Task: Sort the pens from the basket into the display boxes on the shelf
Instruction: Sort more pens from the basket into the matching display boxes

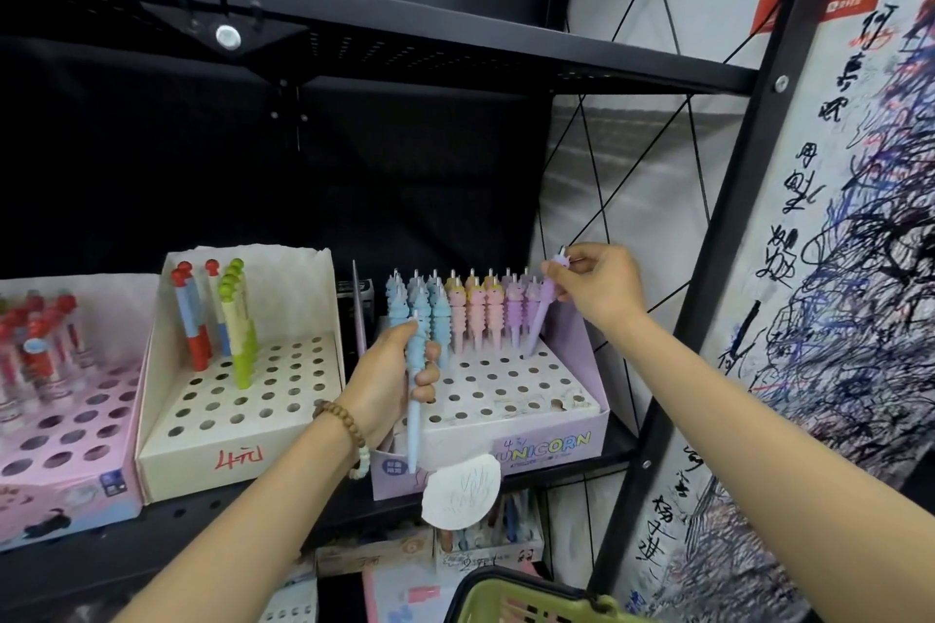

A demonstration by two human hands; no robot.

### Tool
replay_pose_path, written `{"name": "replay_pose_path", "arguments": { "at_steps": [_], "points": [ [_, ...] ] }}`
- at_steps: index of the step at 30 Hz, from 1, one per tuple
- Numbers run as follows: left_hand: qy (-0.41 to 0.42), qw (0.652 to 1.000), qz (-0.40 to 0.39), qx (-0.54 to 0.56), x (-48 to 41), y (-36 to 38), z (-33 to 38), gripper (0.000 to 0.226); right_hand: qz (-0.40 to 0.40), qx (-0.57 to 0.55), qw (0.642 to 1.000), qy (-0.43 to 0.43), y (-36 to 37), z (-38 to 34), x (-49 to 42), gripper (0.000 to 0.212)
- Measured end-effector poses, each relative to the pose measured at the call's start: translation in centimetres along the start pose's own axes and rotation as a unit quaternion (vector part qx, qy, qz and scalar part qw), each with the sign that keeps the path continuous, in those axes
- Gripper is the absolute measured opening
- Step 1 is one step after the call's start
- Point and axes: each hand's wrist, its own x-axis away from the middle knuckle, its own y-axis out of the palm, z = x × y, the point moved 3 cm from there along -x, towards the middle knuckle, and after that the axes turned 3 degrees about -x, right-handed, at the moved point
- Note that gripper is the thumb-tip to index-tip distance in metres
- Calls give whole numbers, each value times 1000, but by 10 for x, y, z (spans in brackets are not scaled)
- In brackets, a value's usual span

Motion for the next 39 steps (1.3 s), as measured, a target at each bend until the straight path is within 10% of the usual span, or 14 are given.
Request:
{"name": "replay_pose_path", "arguments": {
  "at_steps": [6, 14, 22, 28, 39],
  "points": [
    [20, 1000, 3, 2, -1, 1, -3, 13, -28, 47, 999, -3, 16, 11, 5, 11],
    [45, 999, 23, 17, 1, 4, -2, 14, -54, 122, 989, 61, 38, 29, 0, 49],
    [134, 989, -6, -57, 14, -6, 14, 16, -3, 42, 999, -7, 33, 13, 35, 27],
    [214, 969, 18, -121, 24, -11, 34, 30, -288, -131, 949, 8, 82, -43, 84, 18],
    [234, 903, 55, -357, 39, -50, 22, 61, -127, -205, 970, 11, 93, -39, 75, 11]
  ]
}}
